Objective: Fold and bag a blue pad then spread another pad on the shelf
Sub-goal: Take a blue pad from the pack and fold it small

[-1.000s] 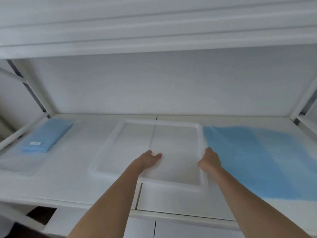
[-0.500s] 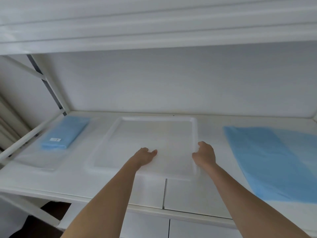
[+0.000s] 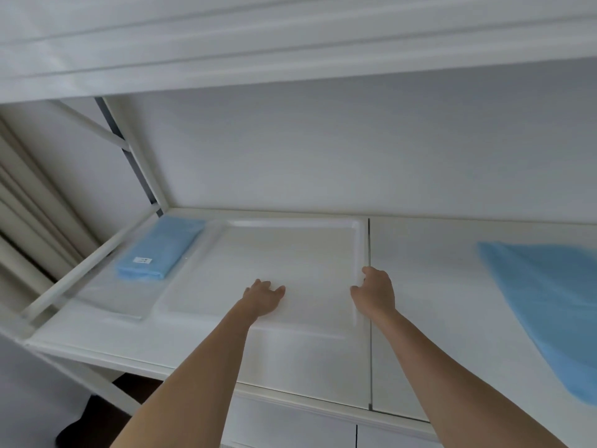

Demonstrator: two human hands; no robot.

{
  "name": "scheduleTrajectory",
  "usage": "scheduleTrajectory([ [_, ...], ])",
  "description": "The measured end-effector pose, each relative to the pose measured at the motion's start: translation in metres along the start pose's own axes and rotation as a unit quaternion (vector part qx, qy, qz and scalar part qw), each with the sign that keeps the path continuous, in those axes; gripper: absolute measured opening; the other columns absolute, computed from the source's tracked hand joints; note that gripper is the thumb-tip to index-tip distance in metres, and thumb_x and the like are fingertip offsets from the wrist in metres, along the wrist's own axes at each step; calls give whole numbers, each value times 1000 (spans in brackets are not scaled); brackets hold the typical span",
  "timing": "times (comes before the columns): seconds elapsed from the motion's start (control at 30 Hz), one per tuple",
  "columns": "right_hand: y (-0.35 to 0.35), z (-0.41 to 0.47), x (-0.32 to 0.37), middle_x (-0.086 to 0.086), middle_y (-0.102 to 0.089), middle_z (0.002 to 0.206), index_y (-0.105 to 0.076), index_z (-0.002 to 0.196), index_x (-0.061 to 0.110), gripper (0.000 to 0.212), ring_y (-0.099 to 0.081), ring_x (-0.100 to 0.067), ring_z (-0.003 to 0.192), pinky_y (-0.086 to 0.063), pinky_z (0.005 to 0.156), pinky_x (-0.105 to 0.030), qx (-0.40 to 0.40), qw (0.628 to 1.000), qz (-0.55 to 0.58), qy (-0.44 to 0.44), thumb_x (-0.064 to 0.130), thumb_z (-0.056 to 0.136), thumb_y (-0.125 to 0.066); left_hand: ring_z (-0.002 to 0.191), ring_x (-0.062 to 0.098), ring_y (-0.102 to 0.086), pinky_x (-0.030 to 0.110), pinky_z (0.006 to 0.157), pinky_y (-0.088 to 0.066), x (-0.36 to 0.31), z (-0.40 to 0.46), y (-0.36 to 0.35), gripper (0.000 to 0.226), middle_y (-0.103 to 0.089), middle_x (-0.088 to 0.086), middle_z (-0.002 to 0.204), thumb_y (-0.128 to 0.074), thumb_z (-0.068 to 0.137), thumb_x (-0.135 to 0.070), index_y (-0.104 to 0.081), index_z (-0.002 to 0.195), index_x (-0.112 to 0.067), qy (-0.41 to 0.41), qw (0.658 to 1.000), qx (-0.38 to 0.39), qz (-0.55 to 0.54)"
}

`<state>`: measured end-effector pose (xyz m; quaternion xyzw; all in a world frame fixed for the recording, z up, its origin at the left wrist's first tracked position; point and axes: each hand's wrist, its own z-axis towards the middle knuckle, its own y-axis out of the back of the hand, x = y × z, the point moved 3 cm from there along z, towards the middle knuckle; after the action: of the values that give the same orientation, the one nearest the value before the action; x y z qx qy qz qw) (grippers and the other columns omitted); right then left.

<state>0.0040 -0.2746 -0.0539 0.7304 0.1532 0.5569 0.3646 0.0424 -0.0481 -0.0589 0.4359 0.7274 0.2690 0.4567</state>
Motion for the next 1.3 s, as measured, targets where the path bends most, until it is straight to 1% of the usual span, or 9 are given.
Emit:
scheduleTrajectory([
  [0.37,-51,3,37,-15,-47,128,-48,128,1,41,-51,-29,115,-42,87,-29,31,999,-11,10,12,89,-55,147,26,-8,33,119,-10,50,21,30,64,-8,9,160,-32,100,-46,-23,149,-5,20,1000,-15,2],
  [0.5,-60,5,36,-14,-46,133,-46,131,2,44,-50,-28,119,-42,90,-29,53,999,-4,6,10,89,-51,143,28,-23,34,117,-19,58,22,36,63,-23,11,155,-33,99,-46,-32,145,-3,29,999,-21,-1],
  [0.63,-57,3,37,-12,-36,135,-39,140,8,51,-56,-28,106,-43,76,-28,59,998,5,7,10,90,-48,141,28,-28,34,116,-22,47,21,38,61,-28,15,153,-36,100,-40,-32,143,1,24,999,-36,-26],
  [0.77,-28,3,37,-11,-34,135,-41,139,12,50,-55,-25,106,-43,80,-25,32,999,27,23,12,90,-51,138,29,-34,36,114,-27,11,19,36,58,-33,18,150,-42,99,-35,-33,142,4,-13,996,-56,-66],
  [0.9,27,1,12,-10,-33,136,-45,135,13,44,-53,-24,109,-39,79,-21,-14,999,29,14,13,92,-49,135,31,-37,34,110,-31,-51,10,17,57,-36,19,148,-45,99,-33,-37,140,5,-67,993,-41,-86],
  [1.03,88,3,-35,-9,-34,135,-48,133,14,41,-54,-24,112,-39,87,-22,-61,998,19,-23,13,92,-49,137,28,-35,34,110,-28,-121,-6,-16,60,-32,13,151,-45,98,-36,-32,145,-1,-119,987,11,-105],
  [1.17,139,1,-91,-12,-45,129,-54,127,15,39,-56,-21,105,-36,82,-19,-97,993,15,-64,13,88,-53,140,26,-31,33,113,-25,-187,-25,-57,61,-29,11,153,-45,98,-39,-33,145,-3,-155,982,43,-101],
  [1.23,164,-1,-119,-13,-47,128,-56,124,15,38,-56,-22,107,-38,88,-21,-107,991,20,-79,13,87,-55,139,27,-33,33,112,-27,-217,-33,-79,59,-32,11,152,-46,97,-39,-35,144,-3,-158,980,52,-108],
  [1.3,190,-6,-149,-13,-49,128,-57,124,13,38,-53,-23,114,-36,95,-23,-109,990,12,-88,12,86,-56,129,29,-44,34,105,-35,-246,-39,-105,57,-42,13,145,-48,97,-38,-41,139,-2,-144,980,64,-124],
])
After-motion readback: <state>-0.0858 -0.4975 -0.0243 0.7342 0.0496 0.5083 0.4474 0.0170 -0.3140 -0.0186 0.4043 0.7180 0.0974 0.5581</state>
